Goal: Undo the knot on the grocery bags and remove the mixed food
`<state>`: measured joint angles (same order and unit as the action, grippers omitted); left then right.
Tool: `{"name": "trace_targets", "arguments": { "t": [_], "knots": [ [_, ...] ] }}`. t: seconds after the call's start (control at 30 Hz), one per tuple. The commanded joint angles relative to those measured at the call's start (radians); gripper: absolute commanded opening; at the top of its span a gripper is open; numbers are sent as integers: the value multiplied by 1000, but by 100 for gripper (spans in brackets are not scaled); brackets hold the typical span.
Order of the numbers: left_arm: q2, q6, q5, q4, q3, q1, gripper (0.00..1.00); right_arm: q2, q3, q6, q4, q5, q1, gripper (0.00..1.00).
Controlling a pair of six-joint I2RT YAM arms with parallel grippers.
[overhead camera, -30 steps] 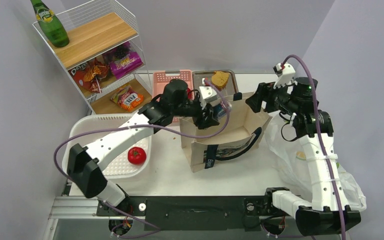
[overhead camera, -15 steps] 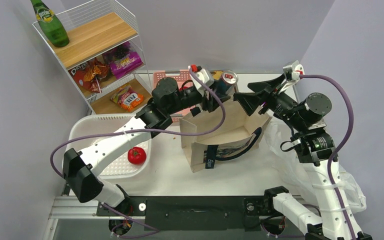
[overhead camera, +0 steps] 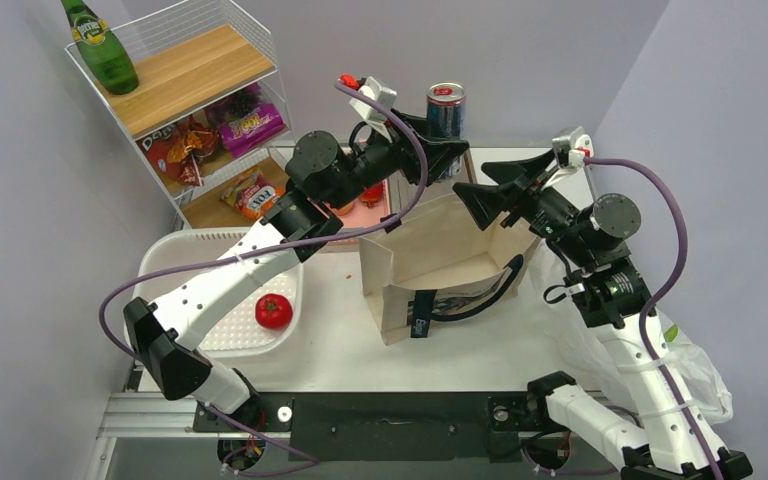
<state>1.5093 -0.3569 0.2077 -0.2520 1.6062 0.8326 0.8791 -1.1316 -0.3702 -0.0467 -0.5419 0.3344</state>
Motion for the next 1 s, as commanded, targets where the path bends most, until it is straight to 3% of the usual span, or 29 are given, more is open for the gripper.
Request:
{"name": "trace_targets", "arguments": {
  "t": [0.0, 0.33, 0.4, 0.47, 0.5, 0.53, 0.57, 0.6, 0.77, 0.83, 0.97],
  "knots": [
    [2, -67, 9, -122, 68, 27, 0, 4, -37, 34, 69, 50, 45, 72],
    [30, -64, 86, -113, 110, 80, 0, 51, -98, 120, -31, 215, 144, 69],
    [25, -66, 91, -110, 105, 87, 0, 52, -98, 131, -29, 223, 144, 61],
    [19, -62, 101, -104, 101, 92, 0, 51, -95, 142, -27, 223, 144, 40],
    [16, -58, 104, -99, 96, 92, 2, 48, -93, 145, -25, 222, 144, 25],
    [8, -42, 109, -87, 92, 92, 5, 42, -88, 148, -24, 222, 145, 18],
    [3, -32, 113, -78, 86, 91, 9, 39, -86, 148, -20, 224, 144, 4],
    [-5, 3, 117, -58, 84, 88, 10, 29, -80, 147, -19, 232, 144, 1],
    [-38, 92, 97, 80, 101, 54, 38, -11, -51, 150, -21, 244, 143, 0],
    [-42, 81, 100, 105, 115, 25, 45, -23, -35, 155, -17, 230, 143, 0],
    [-35, 83, 129, 124, 144, 0, 49, -23, -21, 157, -23, 191, 144, 0]
  ]
}}
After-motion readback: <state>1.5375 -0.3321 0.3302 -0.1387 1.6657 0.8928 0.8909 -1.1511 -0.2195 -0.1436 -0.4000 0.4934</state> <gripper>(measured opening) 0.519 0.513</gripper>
